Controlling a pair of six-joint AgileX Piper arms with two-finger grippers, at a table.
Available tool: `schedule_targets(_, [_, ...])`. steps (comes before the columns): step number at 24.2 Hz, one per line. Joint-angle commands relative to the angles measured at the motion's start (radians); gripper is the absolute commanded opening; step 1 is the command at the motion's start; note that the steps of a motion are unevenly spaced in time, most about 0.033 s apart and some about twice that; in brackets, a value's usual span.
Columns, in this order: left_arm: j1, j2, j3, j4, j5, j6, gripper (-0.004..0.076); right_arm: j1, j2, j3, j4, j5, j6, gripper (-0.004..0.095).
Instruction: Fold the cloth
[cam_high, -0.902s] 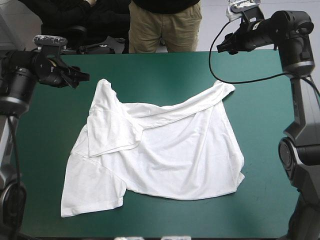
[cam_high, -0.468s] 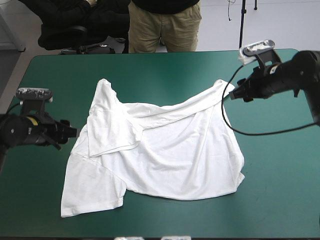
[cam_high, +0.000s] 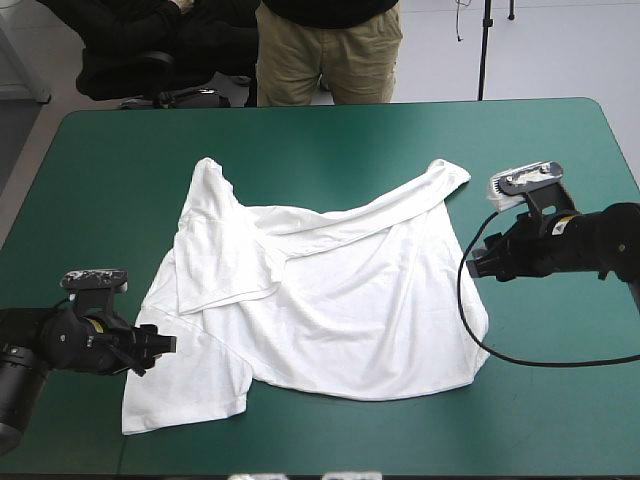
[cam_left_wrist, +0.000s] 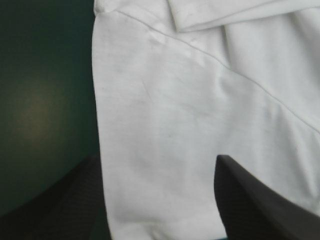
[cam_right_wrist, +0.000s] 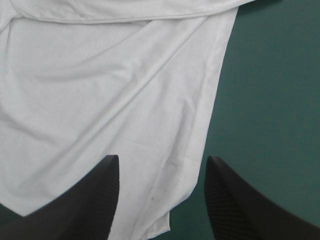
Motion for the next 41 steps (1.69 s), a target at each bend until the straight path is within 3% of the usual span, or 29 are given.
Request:
schedule_targets(1, [-0.001, 0.017, 0.055, -0.008, -0.141, -0.046, 0.0464, -0.007, -0.026, 0.010, 0.040, -0.063, -0.032, 0.0486])
schedule_targets(8, [-0.001, 0.173, 0.122, 0.030, -0.299, -0.104, 0.0464, -0.007, -0.027, 0.022, 0.055, -0.069, -0.042, 0.0486])
schedule_targets(13, [0.028, 0.314, 0.120, 0.360, -0.331, -0.353, 0.0464, -0.007, -0.027, 0.022, 0.062, -0.057, -0.043, 0.0482])
schedule_targets(15, [0.045, 0.351, 0.120, 0.262, -0.388, -0.245, 0.0464, -0.007, -0.027, 0.022, 0.064, -0.059, -0.043, 0.0482])
schedule_targets(16, [0.045, 0.385, 0.120, 0.082, -0.416, -0.101, 0.0464, -0.007, -0.027, 0.022, 0.064, -0.059, -0.043, 0.0482])
schedule_targets(18, [0.045, 0.449, 0.120, -0.077, -0.413, 0.043, 0.0464, -0.007, -0.027, 0.022, 0.077, -0.059, -0.043, 0.0482])
schedule_targets(19, [0.045, 0.486, 0.122, -0.069, -0.395, 0.045, 0.0463, -0.007, -0.028, 0.022, 0.081, -0.059, -0.043, 0.0482])
schedule_targets(24, [0.045, 0.551, 0.137, -0.064, -0.397, 0.043, 0.0300, -0.007, -0.028, 0.022, 0.090, -0.055, -0.045, 0.0482])
schedule_targets(28, [0.045, 0.551, 0.137, -0.070, -0.408, 0.088, -0.0013, -0.007, -0.028, 0.022, 0.097, -0.055, -0.055, 0.0482])
schedule_targets(32, [0.049, 0.529, 0.121, 0.002, -0.452, 0.039, -0.0015, -0.007, -0.028, 0.022, 0.112, -0.058, -0.062, 0.0482])
schedule_targets(38, [0.071, 0.488, 0.006, 0.278, -0.328, -0.119, -0.0015, -0.007, -0.028, 0.022, 0.145, -0.035, -0.078, 0.0482])
schedule_targets(41, [0.167, 0.488, -0.085, 0.373, -0.266, -0.145, -0.0015, -0.007, -0.028, 0.022, 0.159, -0.029, -0.098, 0.0482])
